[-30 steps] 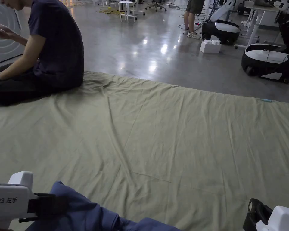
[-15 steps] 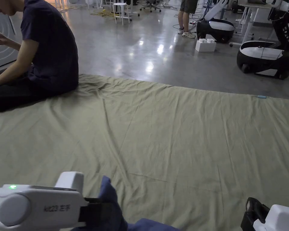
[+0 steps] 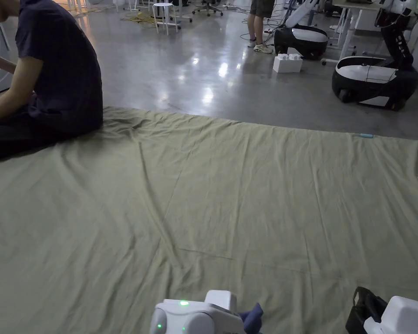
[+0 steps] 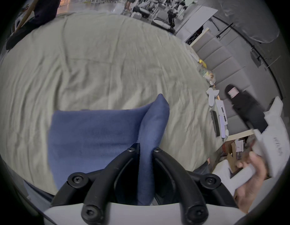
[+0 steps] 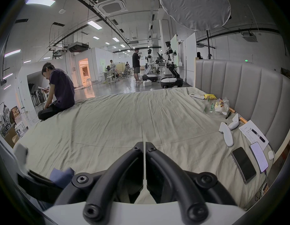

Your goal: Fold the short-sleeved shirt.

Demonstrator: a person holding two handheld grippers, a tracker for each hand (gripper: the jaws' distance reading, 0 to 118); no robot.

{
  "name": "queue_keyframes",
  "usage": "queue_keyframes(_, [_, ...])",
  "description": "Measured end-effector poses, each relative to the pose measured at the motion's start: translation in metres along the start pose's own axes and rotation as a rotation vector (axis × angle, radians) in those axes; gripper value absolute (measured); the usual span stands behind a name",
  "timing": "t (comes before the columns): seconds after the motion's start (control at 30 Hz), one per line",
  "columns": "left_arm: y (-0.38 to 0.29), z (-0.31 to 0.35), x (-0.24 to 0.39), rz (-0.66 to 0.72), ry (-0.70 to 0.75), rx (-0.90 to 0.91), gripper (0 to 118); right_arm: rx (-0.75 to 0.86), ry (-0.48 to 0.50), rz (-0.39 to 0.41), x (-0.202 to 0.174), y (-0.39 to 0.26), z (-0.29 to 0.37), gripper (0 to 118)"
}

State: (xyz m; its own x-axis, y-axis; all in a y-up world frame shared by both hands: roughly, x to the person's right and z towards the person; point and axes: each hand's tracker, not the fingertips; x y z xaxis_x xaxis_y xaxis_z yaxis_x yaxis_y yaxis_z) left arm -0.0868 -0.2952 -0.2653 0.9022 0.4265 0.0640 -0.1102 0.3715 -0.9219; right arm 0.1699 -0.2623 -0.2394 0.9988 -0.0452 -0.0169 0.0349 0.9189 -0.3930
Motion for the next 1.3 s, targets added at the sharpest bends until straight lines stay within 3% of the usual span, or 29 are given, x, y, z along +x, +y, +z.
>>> queue_keyframes(0.17, [-0.013, -0.018, 0.001, 0.005, 0.016, -0.042, 16, 0.003, -0.013, -0.008, 0.006, 0.0, 0.003, 3])
queue_keyframes(0.23, [-0.014, -0.015, -0.003, 0.03, -0.013, -0.04, 28, 0.0, -0.016, -0.01, 0.008, -0.001, 0.002, 3])
queue_keyframes(0.3, [-0.012, -0.005, -0.005, 0.068, -0.068, -0.034, 57, -0.005, -0.018, -0.015, 0.009, -0.003, 0.001, 3])
queue_keyframes(0.33, [-0.011, 0.0, -0.006, 0.078, -0.081, -0.037, 65, -0.008, -0.017, -0.018, 0.009, -0.003, 0.001, 3])
queue_keyframes(0.5, [-0.007, 0.037, -0.018, 0.096, -0.151, 0.015, 66, -0.012, -0.016, -0.02, 0.009, -0.005, 0.002, 3])
queue_keyframes(0.67, [-0.009, 0.037, -0.022, 0.08, -0.11, 0.043, 61, -0.017, -0.017, -0.027, 0.01, -0.006, 0.001, 3])
queue_keyframes(0.77, [-0.02, 0.01, -0.016, 0.047, -0.082, -0.023, 15, -0.021, -0.012, -0.031, 0.009, -0.007, 0.0, 3])
queue_keyframes(0.87, [-0.038, -0.019, -0.01, 0.043, -0.115, -0.106, 14, -0.021, -0.01, -0.026, 0.007, -0.008, 0.001, 3])
queue_keyframes(1.03, [-0.055, -0.048, -0.002, -0.062, -0.051, -0.074, 9, -0.02, -0.018, 0.0, 0.005, -0.011, 0.004, 3])
queue_keyframes(1.3, [-0.039, -0.005, -0.007, -0.082, -0.1, 0.004, 9, -0.003, -0.015, 0.005, 0.005, -0.007, 0.01, 3])
